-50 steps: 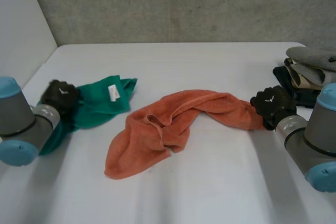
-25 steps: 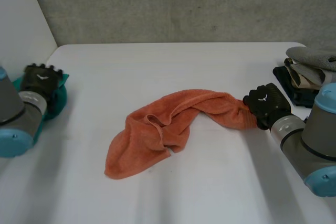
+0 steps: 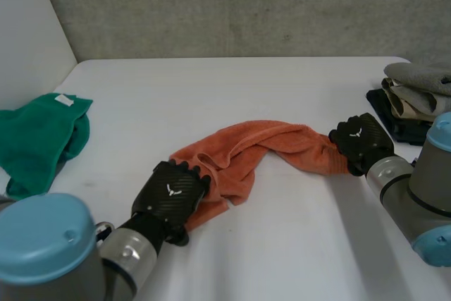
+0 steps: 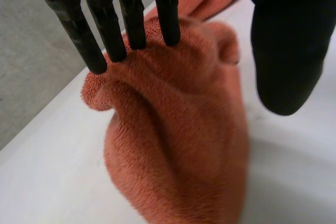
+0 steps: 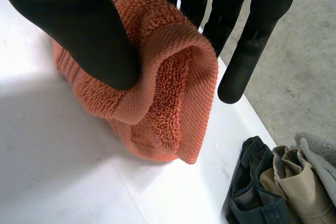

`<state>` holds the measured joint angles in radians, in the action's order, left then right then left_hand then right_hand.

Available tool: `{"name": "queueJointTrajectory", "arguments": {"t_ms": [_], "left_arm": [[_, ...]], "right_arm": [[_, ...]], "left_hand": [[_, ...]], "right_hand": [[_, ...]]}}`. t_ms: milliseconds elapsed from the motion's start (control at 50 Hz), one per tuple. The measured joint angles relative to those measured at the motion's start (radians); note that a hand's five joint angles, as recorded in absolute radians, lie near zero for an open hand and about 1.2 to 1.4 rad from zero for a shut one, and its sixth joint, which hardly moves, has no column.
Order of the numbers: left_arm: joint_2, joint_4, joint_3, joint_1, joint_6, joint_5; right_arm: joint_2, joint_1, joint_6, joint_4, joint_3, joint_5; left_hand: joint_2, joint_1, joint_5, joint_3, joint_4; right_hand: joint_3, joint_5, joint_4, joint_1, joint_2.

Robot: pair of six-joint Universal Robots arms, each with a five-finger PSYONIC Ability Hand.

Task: Fold the laundry.

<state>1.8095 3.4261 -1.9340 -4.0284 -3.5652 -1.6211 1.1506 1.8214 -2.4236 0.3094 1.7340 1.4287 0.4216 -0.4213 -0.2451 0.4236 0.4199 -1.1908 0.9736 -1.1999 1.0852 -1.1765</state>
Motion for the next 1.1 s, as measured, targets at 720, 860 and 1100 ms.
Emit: {"name": "queueJointTrajectory", "arguments": {"t_ms": [720, 860, 1100], "left_arm": [[-0.097, 0.066, 0.210, -0.218, -0.067, -0.007], [-0.280, -0.240, 0.293, -0.418, 0.145, 0.118], [0.032, -0.541, 0.527, -0.584, 0.289, 0.272]], "right_arm": [[0.141, -0.051, 0.116, -0.337, -0.201, 0.000], [0.210, -0.116, 0.191, -0.558, -0.350, -0.032], [0.060, -0.053, 0.238, -0.515, -0.386, 0.019]], "left_hand": [[0.760, -0.651, -0.679, 0.740, 0.774], [0.760, -0.651, -0.679, 0.740, 0.778], [0.760, -0.651, -0.679, 0.740, 0.779]], "right_hand": [[0.000, 0.000, 0.000, 0.000, 0.000], [0.000, 0.001, 0.000, 0.000, 0.000], [0.000, 0.029, 0.000, 0.000, 0.000]]}}
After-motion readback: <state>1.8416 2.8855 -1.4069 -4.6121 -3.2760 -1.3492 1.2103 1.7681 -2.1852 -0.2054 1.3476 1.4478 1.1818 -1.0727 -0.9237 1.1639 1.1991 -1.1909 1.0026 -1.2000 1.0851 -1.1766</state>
